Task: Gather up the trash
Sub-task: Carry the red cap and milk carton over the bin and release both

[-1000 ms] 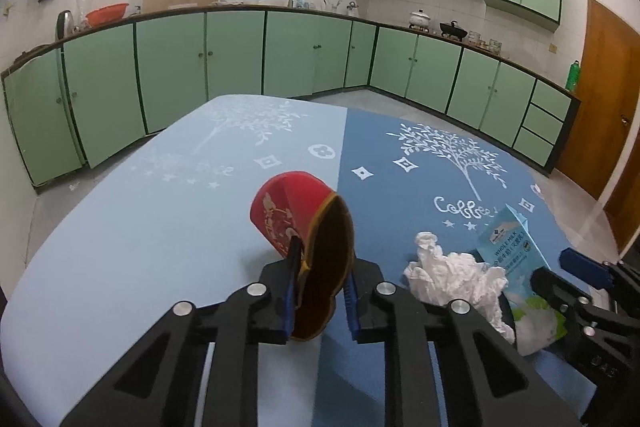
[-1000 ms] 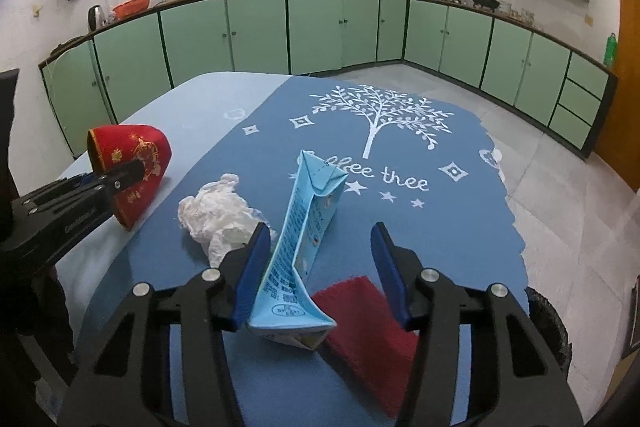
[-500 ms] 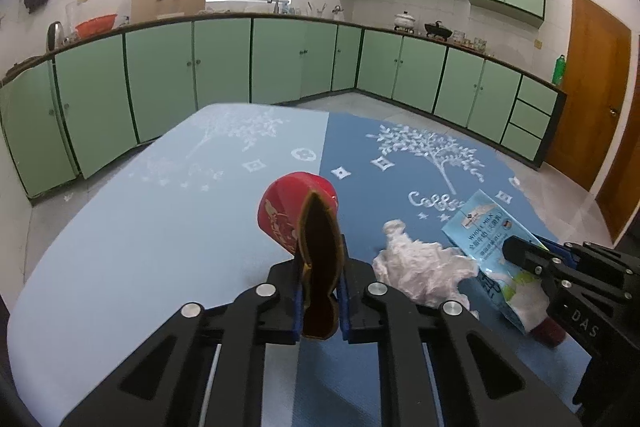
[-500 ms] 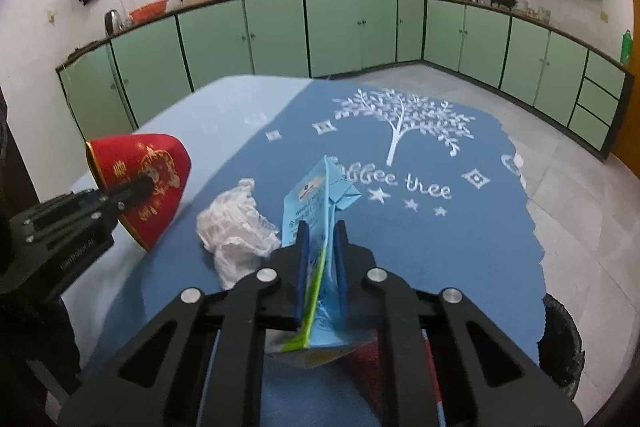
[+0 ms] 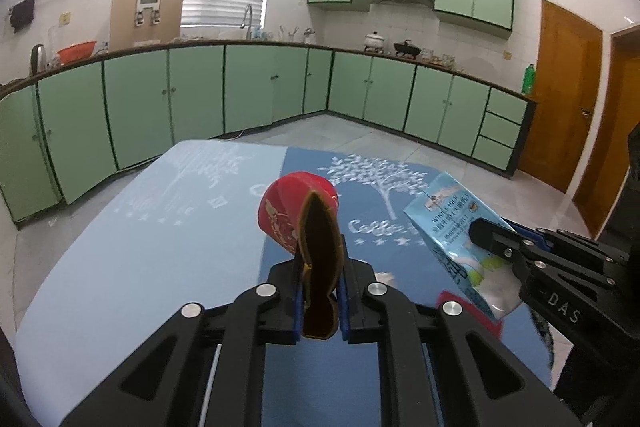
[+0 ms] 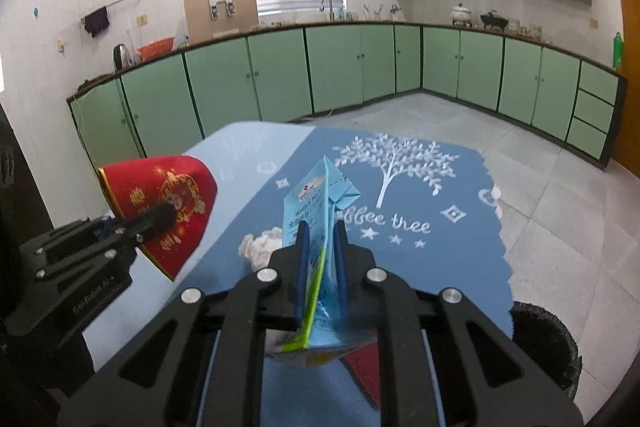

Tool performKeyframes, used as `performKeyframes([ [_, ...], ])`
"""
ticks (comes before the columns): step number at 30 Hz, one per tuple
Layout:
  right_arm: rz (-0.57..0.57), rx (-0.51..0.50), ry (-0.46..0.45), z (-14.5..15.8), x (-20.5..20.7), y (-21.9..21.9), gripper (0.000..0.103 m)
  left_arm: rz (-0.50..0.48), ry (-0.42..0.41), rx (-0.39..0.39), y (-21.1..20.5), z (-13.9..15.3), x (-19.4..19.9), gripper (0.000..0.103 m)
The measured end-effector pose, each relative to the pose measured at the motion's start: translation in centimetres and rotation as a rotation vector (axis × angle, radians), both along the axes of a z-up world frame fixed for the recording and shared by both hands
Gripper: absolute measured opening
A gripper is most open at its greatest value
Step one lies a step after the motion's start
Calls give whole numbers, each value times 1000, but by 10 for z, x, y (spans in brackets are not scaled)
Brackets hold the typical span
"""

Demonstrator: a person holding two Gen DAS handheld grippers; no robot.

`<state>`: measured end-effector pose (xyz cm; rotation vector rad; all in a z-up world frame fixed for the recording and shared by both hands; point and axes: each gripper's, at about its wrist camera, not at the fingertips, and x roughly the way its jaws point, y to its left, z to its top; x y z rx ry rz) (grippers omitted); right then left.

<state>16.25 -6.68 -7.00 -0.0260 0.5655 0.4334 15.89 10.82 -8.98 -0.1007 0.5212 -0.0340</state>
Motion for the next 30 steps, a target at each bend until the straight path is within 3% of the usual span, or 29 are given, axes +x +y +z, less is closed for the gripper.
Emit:
performKeyframes([
  [14, -74, 16, -76, 34, -23, -44, 11, -113, -54, -4, -51, 25, -13, 12],
  [30, -277, -12, -90, 33, -54, -155, 11, -298, -50, 2, -150, 24, -9, 12],
])
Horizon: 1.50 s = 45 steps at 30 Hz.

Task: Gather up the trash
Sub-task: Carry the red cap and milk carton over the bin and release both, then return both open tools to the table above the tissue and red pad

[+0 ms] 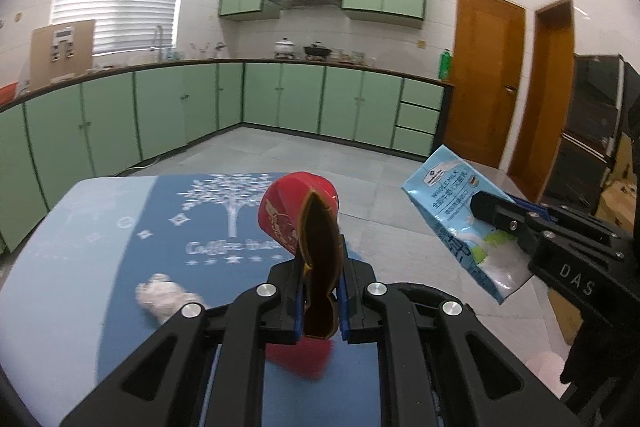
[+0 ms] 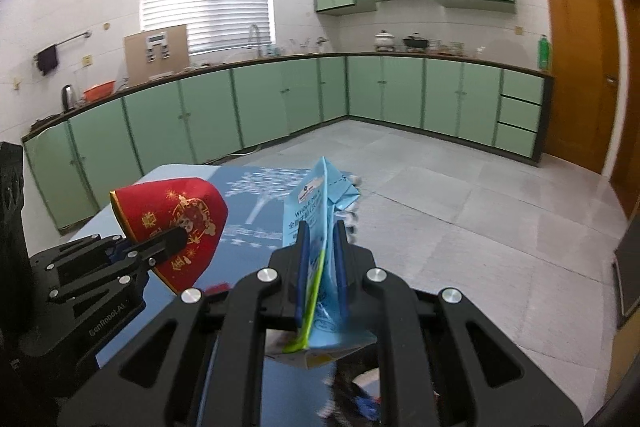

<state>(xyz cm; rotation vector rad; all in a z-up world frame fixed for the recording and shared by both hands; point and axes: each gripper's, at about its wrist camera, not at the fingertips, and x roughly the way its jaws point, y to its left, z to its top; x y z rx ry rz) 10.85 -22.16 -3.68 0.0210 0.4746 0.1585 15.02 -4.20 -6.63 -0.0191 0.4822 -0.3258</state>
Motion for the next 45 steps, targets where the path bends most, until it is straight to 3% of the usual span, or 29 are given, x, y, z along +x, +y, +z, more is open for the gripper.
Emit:
performKeyframes([
  [16, -192, -7, 69, -45, -10, -101, 11, -180, 42, 22, -110, -32, 8, 12],
  [34, -238, 15, 179, -98, 28, -141, 10, -231, 134, 55, -163, -70, 48, 13],
  [36, -241, 18, 187, -101, 31, -141, 11, -233, 141, 56, -163, -72, 52, 19],
  [38, -246, 26, 190, -102, 35, -145, 16, -232, 147, 48, -164, -72, 54, 31],
  [45, -311, 38, 170, -100, 32, -157, 64, -225, 145, 12, -153, -65, 55, 52],
])
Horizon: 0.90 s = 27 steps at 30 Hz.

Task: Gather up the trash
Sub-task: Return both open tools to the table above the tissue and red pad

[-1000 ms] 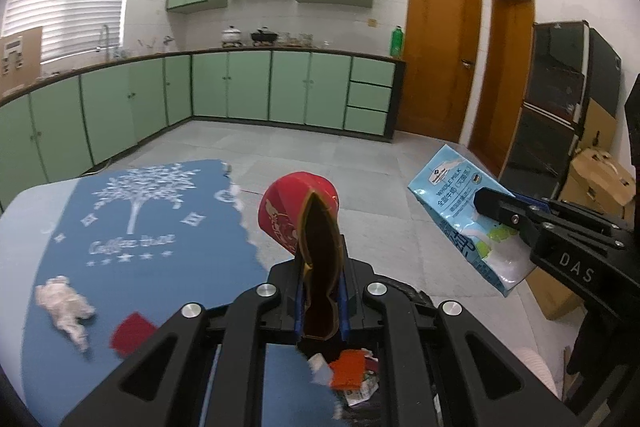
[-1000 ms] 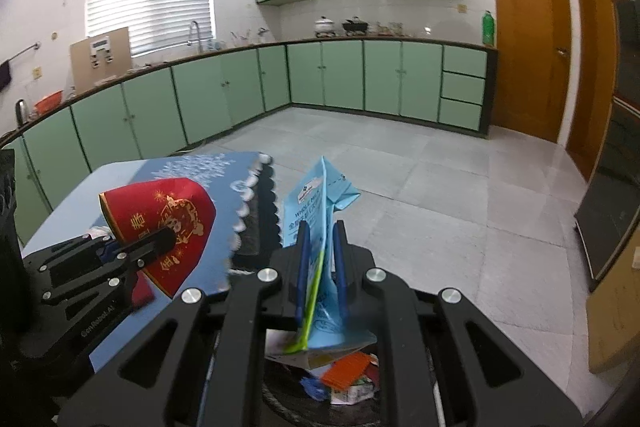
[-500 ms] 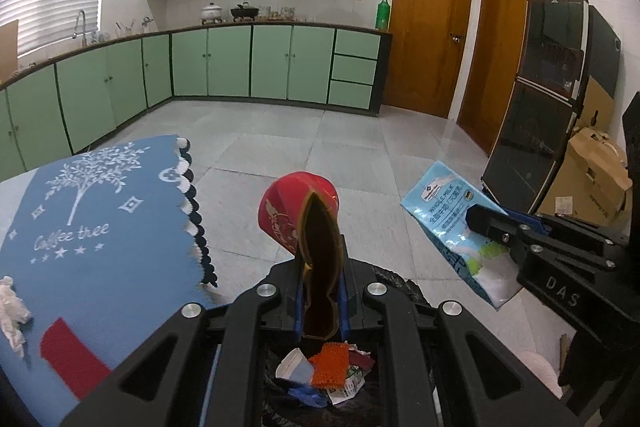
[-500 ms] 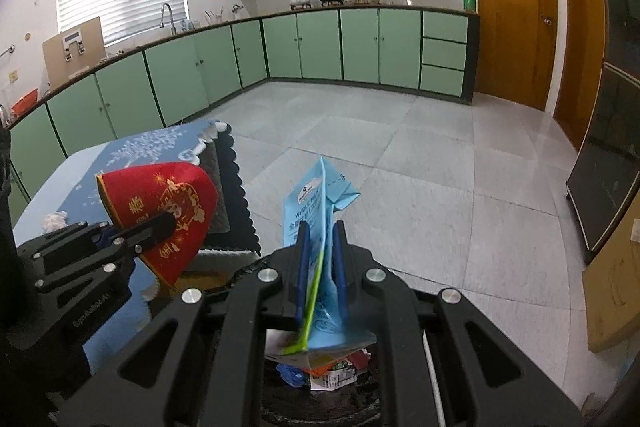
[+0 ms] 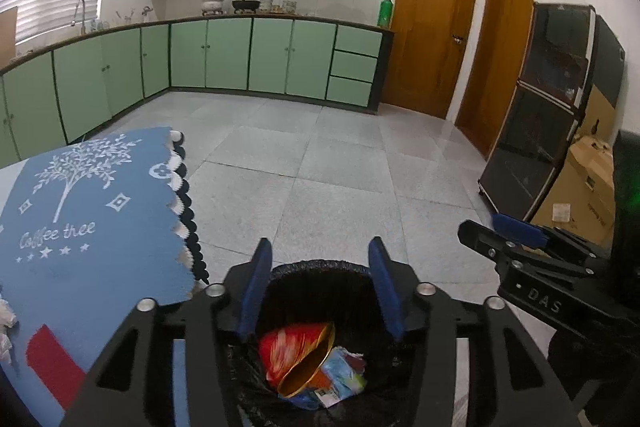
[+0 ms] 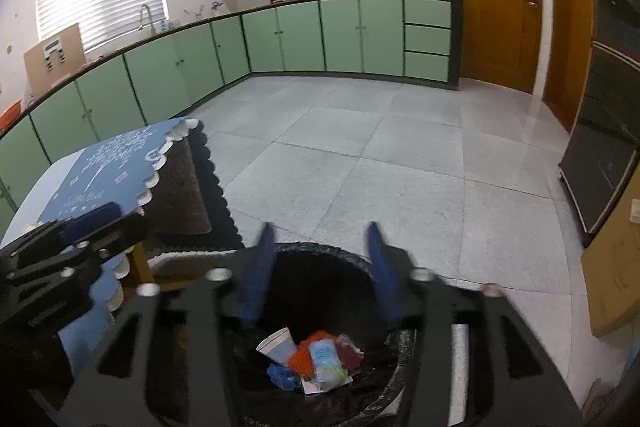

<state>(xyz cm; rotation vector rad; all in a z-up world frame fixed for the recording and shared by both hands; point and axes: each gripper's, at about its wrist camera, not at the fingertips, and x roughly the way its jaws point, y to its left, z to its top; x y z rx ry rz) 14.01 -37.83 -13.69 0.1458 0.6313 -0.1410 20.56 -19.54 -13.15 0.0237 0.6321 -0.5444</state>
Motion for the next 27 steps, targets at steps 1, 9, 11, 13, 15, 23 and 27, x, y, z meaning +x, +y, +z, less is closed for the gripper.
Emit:
performKeyframes([
  [1, -5, -1, -7, 1, -2, -1, 77, 8, -5, -6, 4, 3, 0, 53],
  [9, 26, 2, -68, 26, -14, 23, 94, 95, -69, -22, 50, 30, -11, 69],
  [11, 56, -3, -88, 33, -16, 36, 94, 126, -89, -14, 70, 37, -15, 69],
  [13, 88, 6, -102, 38, -17, 49, 94, 157, -101, -7, 89, 41, -20, 70],
  [15, 121, 12, -114, 42, -16, 64, 94, 195, -110, 2, 111, 44, -23, 70],
  [23, 266, 32, -124, 44, -8, 138, 94, 371, -127, 50, 193, 39, -31, 70],
  [27, 349, 30, -111, 39, -1, 177, 94, 425, -122, 81, 222, 30, -35, 70],
])
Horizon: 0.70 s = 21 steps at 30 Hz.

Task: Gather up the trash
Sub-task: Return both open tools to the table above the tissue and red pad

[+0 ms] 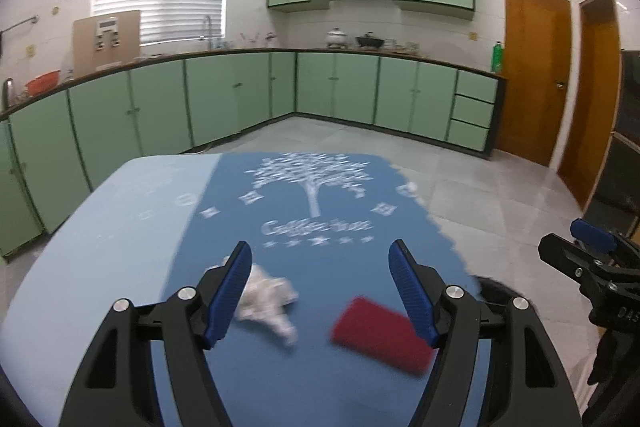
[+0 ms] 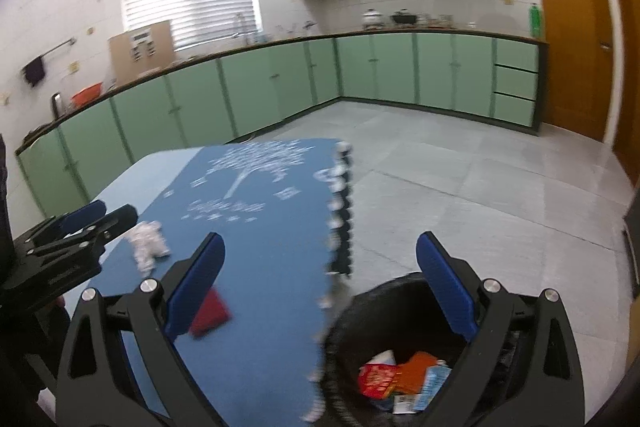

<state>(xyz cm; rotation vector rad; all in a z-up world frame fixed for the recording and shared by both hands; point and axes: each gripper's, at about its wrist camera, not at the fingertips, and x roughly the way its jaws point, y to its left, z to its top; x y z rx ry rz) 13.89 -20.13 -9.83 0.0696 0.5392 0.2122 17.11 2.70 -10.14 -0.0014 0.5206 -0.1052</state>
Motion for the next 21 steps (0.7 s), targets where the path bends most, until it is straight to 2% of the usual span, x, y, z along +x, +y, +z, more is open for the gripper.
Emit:
performKeyframes([
  [10, 126, -55, 42, -23, 14, 62, 94, 72, 53, 8, 40, -25, 0, 70],
  [21, 193, -97, 127, -43, 24, 85, 85, 89, 107, 0, 53, -45, 5, 70],
])
